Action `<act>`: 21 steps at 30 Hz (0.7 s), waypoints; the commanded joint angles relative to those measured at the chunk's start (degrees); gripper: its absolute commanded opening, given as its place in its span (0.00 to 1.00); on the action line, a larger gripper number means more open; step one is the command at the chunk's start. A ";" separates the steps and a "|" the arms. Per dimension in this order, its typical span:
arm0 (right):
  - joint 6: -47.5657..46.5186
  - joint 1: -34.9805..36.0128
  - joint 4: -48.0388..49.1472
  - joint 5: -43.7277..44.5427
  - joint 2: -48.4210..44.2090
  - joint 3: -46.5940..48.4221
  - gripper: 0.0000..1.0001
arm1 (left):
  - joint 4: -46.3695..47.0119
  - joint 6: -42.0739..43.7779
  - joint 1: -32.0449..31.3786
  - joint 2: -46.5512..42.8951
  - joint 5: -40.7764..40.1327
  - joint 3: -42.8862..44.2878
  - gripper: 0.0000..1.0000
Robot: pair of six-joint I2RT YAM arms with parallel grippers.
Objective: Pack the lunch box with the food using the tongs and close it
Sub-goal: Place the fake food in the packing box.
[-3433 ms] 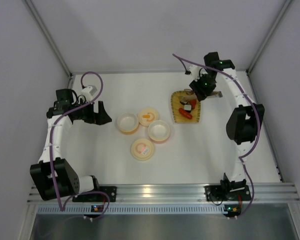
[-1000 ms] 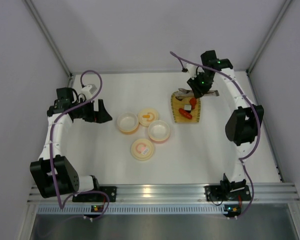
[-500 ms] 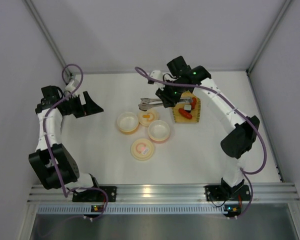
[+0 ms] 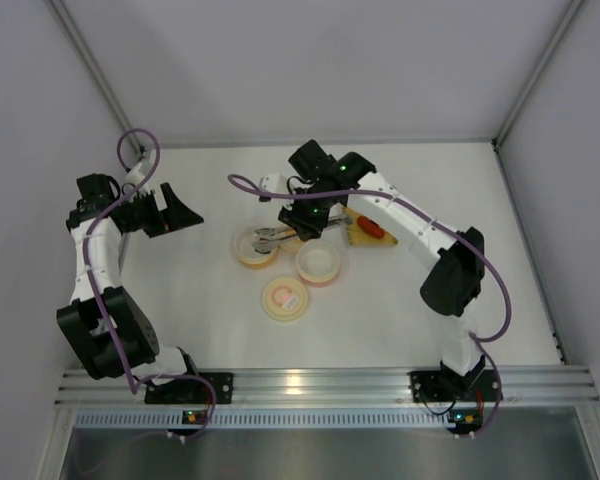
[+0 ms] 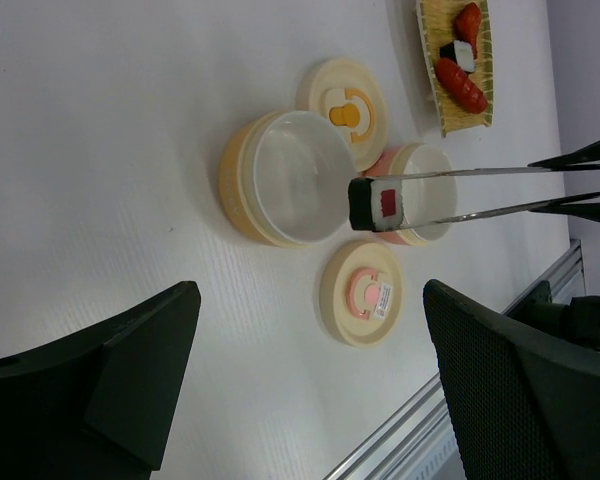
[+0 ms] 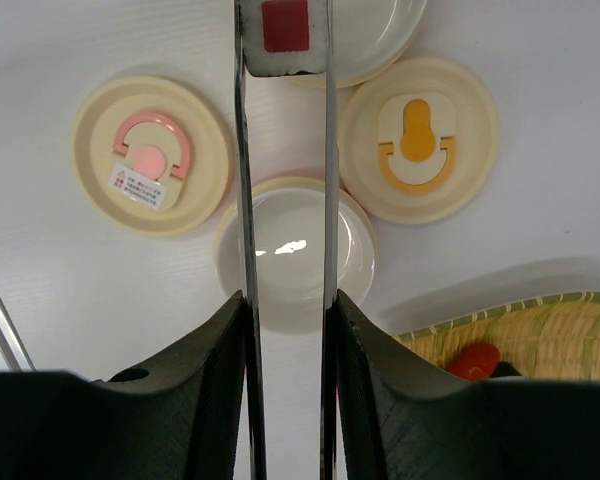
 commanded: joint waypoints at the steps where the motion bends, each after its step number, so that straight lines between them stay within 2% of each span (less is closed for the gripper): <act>1: 0.85 0.47 4.72 0.59 2.14 4.23 0.27 | 0.28 0.48 0.18 -0.87 2.48 -0.34 0.98; 11: 2.61 0.47 7.18 1.20 6.10 7.48 0.28 | -0.34 1.71 0.18 -0.61 1.68 -0.60 0.98; 21: 2.53 0.47 7.53 1.55 7.68 6.87 0.29 | -0.07 1.62 0.18 0.18 1.77 -0.69 0.98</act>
